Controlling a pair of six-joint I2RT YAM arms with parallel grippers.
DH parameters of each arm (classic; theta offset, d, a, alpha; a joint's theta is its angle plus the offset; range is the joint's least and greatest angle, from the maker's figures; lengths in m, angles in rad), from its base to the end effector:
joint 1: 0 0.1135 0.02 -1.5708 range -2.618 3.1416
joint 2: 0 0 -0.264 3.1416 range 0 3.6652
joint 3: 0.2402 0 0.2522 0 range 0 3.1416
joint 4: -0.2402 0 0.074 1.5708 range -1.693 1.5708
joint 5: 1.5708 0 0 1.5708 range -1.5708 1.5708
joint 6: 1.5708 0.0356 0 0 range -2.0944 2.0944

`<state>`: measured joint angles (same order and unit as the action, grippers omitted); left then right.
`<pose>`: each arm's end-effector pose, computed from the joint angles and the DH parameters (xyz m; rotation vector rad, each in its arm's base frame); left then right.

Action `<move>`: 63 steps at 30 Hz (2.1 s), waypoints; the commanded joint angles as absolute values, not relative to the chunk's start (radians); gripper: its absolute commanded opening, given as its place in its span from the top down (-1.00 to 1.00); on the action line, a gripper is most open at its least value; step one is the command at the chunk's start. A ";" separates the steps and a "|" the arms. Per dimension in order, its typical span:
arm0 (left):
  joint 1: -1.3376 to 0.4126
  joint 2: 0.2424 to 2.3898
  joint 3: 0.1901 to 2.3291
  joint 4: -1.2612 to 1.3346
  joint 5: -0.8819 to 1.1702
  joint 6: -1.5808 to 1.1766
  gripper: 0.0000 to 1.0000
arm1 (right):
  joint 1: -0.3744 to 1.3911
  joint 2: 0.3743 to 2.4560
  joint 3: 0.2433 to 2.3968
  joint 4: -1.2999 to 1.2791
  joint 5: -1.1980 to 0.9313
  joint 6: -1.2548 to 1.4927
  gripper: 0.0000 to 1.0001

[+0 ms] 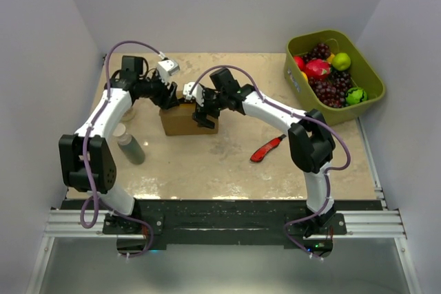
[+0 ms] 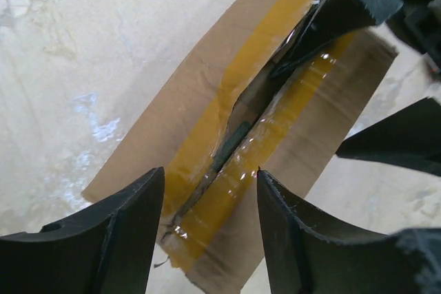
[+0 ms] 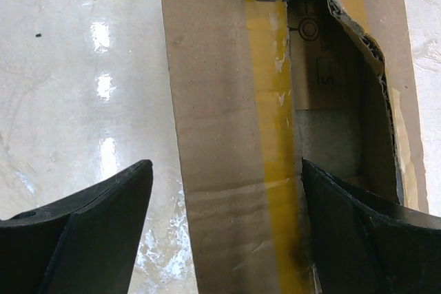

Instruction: Unpack the express box

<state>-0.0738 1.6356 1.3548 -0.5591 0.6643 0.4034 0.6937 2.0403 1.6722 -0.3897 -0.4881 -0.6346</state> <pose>0.3546 -0.0482 0.2907 0.8208 2.1172 -0.6247 0.3478 0.3109 0.2443 -1.5973 1.6442 0.5963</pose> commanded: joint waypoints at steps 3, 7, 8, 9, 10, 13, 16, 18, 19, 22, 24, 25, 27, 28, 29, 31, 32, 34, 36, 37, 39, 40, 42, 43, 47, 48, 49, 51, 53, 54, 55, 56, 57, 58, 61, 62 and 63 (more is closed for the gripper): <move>-0.095 1.580 1.289 -0.513 0.526 0.694 -0.30 | 0.689 2.042 1.658 -0.382 -0.475 -0.597 -0.74; -0.109 1.572 1.243 -0.454 0.459 0.752 -0.31 | 0.689 2.040 1.652 -0.387 -0.492 -0.597 -0.74; -0.109 1.568 1.236 -0.419 0.447 0.749 -0.31 | 0.689 2.039 1.646 -0.387 -0.494 -0.598 -0.74; -0.109 1.566 1.233 -0.405 0.446 0.744 -0.29 | 0.687 2.036 1.641 -0.385 -0.495 -0.598 -0.74; -0.109 1.565 1.232 -0.396 0.448 0.741 -0.29 | 0.689 2.036 1.637 -0.387 -0.495 -0.598 -0.74; -0.117 1.571 1.233 -0.370 0.433 0.755 -0.22 | 0.689 2.025 1.618 -0.385 -0.497 -0.603 -0.74; -0.118 1.589 1.241 -0.351 0.413 0.764 -0.07 | 0.687 2.017 1.600 -0.388 -0.497 -0.609 -0.74; -0.126 1.603 1.249 -0.362 0.397 0.794 0.17 | 0.687 2.014 1.586 -0.385 -0.495 -0.615 -0.74; -0.129 1.620 1.264 -0.370 0.390 0.801 0.26 | 0.687 2.013 1.583 -0.385 -0.494 -0.615 -0.74; -0.130 1.663 1.325 -0.443 0.405 0.807 0.71 | 0.689 2.008 1.562 -0.374 -0.474 -0.620 -0.73; -0.130 1.693 1.362 -0.523 0.445 0.784 1.00 | 0.692 2.003 1.542 -0.356 -0.434 -0.624 -0.67; -0.130 1.704 1.399 -0.549 0.462 0.775 1.00 | 0.692 2.003 1.533 -0.350 -0.413 -0.632 -0.65; -0.129 1.741 1.445 -0.649 0.540 0.740 1.00 | 0.701 1.993 1.490 -0.321 -0.342 -0.675 -0.59; -0.127 1.756 1.495 -0.682 0.569 0.723 1.00 | 0.704 1.988 1.471 -0.313 -0.321 -0.699 -0.55; -0.126 1.775 1.521 -0.759 0.624 0.709 1.00 | 0.707 1.983 1.430 -0.281 -0.299 -0.745 -0.53; -0.126 1.813 1.577 -0.830 0.688 0.681 1.00 | 0.712 1.976 1.396 -0.250 -0.236 -0.775 -0.52; -0.124 1.824 1.585 -0.886 0.765 0.677 1.00 | 0.712 1.976 1.372 -0.233 -0.218 -0.797 -0.51; -0.117 1.854 1.601 -0.934 0.823 0.643 1.00 | 0.712 1.977 1.348 -0.210 -0.164 -0.824 -0.48; -0.112 1.829 1.568 -0.922 0.807 0.582 1.00 | 0.712 1.980 1.319 -0.172 -0.131 -0.856 -0.48; -0.109 1.795 1.536 -0.873 0.790 0.559 1.00 | 0.712 1.986 1.315 -0.169 -0.112 -0.865 -0.47; -0.109 1.711 1.455 -0.746 0.724 0.522 1.00 | 0.712 1.991 1.304 -0.146 -0.083 -0.879 -0.47; -0.109 1.694 1.444 -0.720 0.715 0.511 1.00 | 0.710 1.994 1.299 -0.140 -0.066 -0.890 -0.46; -0.103 1.690 1.465 -0.730 0.718 0.509 1.00 | 0.710 1.994 1.273 -0.120 -0.049 -0.931 -0.45; -0.103 1.690 1.477 -0.738 0.722 0.512 1.00 | 0.710 1.993 1.261 -0.112 -0.045 -0.952 -0.44; -0.101 1.692 1.509 -0.759 0.791 0.480 1.00 | 0.707 1.979 1.183 -0.048 -0.011 -1.035 -0.44; -0.101 1.700 1.519 -0.767 0.808 0.480 1.00 | 0.704 1.980 1.178 -0.049 -0.011 -1.043 -0.44; -0.101 1.703 1.523 -0.776 0.818 0.474 1.00 | 0.701 1.980 1.175 -0.051 -0.012 -1.048 -0.44; -0.087 1.712 1.535 -0.776 0.845 0.446 1.00 | 0.696 1.982 1.167 -0.049 -0.011 -1.061 -0.43; -0.052 1.717 1.542 -0.750 0.897 0.396 1.00 | 0.695 1.983 1.169 -0.054 -0.011 -1.069 -0.43; -0.048 1.729 1.560 -0.756 0.911 0.408 1.00 | 0.690 1.980 1.170 -0.057 -0.014 -1.069 -0.43; -0.049 1.742 1.580 -0.782 0.917 0.438 1.00 | 0.689 1.977 1.177 -0.063 -0.024 -1.068 -0.45; -0.049 1.756 1.597 -0.839 0.931 0.465 1.00 | 0.680 1.973 1.205 -0.099 -0.044 -1.048 -0.48; -0.049 1.784 1.624 -0.862 0.942 0.475 1.00 | 0.670 1.959 1.233 -0.141 -0.078 -1.034 -0.53; -0.049 1.802 1.641 -0.897 0.951 0.495 1.00 | 0.658 1.950 1.268 -0.191 -0.200 -1.022 -0.56; -0.049 1.815 1.648 -0.956 0.956 0.511 1.00 | 0.617 1.943 1.434 -0.372 -0.439 -0.944 -0.73; -0.049 1.809 1.638 -0.934 0.953 0.494 1.00 | 0.609 1.954 1.541 -0.485 -0.495 -0.924 -0.75; -0.049 1.802 1.629 -0.922 0.953 0.485 1.00 | 0.607 1.971 1.593 -0.527 -0.530 -0.910 -0.78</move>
<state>-0.0498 1.8103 1.6215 -0.8173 0.8665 0.5011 0.6769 1.9266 1.3964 -0.1654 -0.3309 -1.0183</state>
